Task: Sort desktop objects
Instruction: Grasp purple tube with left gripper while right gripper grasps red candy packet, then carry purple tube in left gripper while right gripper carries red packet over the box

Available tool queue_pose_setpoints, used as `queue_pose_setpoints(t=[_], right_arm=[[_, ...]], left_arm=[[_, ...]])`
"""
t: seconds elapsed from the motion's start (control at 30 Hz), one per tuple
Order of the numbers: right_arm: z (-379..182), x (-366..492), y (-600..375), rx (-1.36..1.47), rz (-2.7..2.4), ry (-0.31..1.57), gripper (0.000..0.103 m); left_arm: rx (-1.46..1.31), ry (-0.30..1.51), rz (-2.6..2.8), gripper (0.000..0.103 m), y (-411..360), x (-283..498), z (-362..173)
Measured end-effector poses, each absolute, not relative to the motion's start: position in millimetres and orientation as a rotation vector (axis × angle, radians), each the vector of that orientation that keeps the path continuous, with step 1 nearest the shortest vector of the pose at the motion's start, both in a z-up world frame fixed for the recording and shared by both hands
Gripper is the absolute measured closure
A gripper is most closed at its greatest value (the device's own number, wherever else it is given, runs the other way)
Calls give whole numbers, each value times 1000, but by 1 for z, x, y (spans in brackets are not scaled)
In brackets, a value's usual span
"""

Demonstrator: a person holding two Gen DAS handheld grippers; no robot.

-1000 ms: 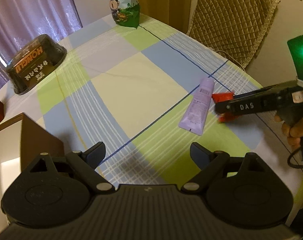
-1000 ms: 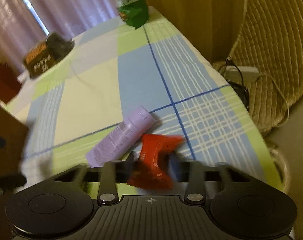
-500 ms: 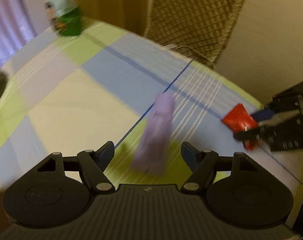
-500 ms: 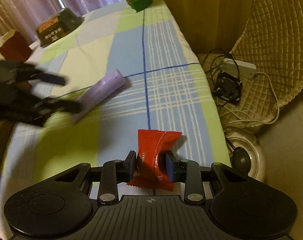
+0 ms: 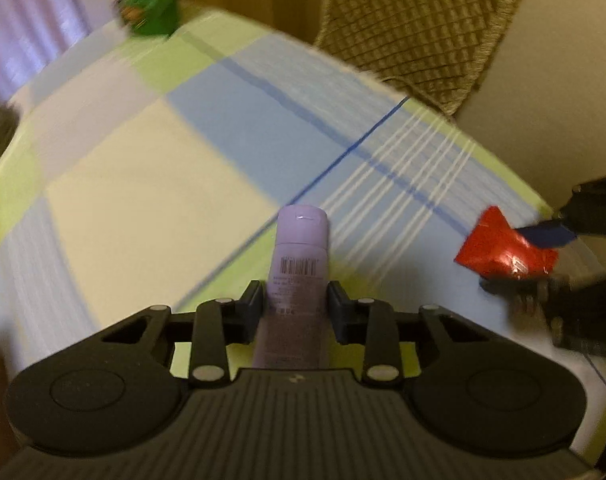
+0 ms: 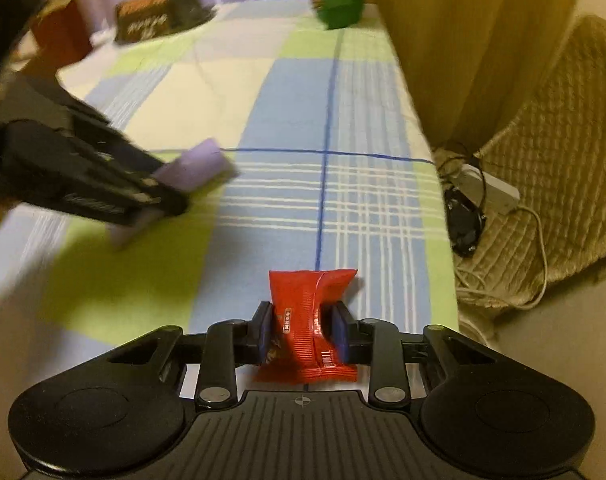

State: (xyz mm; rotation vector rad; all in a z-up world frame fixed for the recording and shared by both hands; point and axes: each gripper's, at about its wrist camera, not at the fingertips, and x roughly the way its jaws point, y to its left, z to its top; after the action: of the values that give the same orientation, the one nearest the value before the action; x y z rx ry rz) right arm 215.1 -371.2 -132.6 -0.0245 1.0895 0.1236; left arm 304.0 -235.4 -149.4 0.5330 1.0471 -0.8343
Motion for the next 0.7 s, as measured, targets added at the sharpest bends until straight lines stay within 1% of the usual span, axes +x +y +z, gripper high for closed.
queue_pose_setpoints(t=[0.17,0.27,0.7], right_arm=[[-122,222,-363,-1,191,1099,74],[-112,226,-351,-13,240,1091,74],[-68,224,-268,-84,451,1007,74]], left_arm=[[456,1080,-730,73,-189,280,-131],[393,1071,-682,73,-166,266,-112],[204,913,-515,73,-74,227,-16]])
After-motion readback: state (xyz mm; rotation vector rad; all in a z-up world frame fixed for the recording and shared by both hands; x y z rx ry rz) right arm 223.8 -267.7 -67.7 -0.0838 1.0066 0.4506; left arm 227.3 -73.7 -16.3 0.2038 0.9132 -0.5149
